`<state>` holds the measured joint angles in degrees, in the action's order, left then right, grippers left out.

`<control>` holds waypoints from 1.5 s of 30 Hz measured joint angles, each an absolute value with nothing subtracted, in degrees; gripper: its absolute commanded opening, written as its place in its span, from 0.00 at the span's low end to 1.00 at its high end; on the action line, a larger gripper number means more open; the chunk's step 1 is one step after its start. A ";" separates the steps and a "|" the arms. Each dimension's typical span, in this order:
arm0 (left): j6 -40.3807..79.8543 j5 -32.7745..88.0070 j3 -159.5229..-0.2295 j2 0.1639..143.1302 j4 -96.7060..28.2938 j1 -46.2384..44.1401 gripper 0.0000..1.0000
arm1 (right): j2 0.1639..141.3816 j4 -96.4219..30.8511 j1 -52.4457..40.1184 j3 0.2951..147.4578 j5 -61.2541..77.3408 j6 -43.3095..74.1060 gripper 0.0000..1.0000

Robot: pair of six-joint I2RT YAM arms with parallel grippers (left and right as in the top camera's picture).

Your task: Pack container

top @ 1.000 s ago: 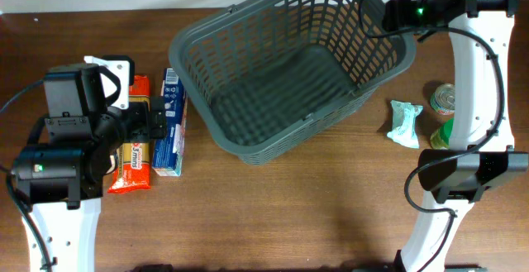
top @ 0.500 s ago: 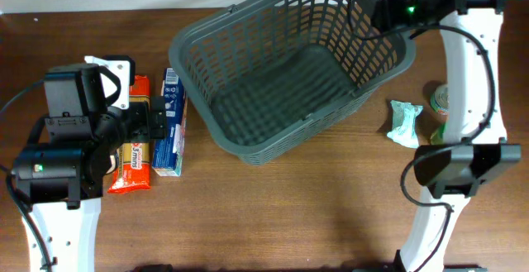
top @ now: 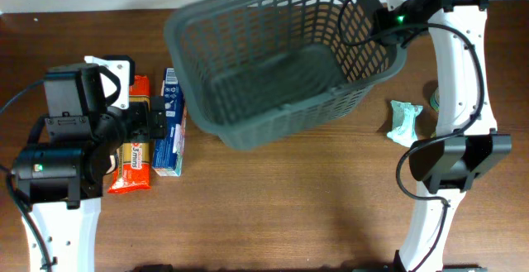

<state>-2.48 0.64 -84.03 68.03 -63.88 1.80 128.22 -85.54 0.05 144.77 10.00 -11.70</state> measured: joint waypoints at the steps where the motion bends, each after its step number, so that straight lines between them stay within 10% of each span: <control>1: -2.50 0.64 -84.03 68.03 -63.88 1.80 0.99 | 128.20 -86.59 0.27 144.84 9.93 -10.35 0.15; 34: -2.48 0.64 -84.03 68.03 -63.88 1.80 0.99 | 128.01 -95.11 -2.09 144.97 5.87 4.21 0.18; 38: -2.48 0.64 -84.03 68.03 -63.88 1.80 0.99 | 128.01 -94.21 -2.09 144.94 5.82 4.56 0.55; 45: -2.50 0.64 -84.03 68.03 -63.79 1.80 0.99 | 127.98 -92.75 -2.13 146.04 5.85 1.54 0.67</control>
<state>-2.50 0.64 -84.03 68.03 -63.79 1.80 127.98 -92.75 -2.13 146.04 5.85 1.54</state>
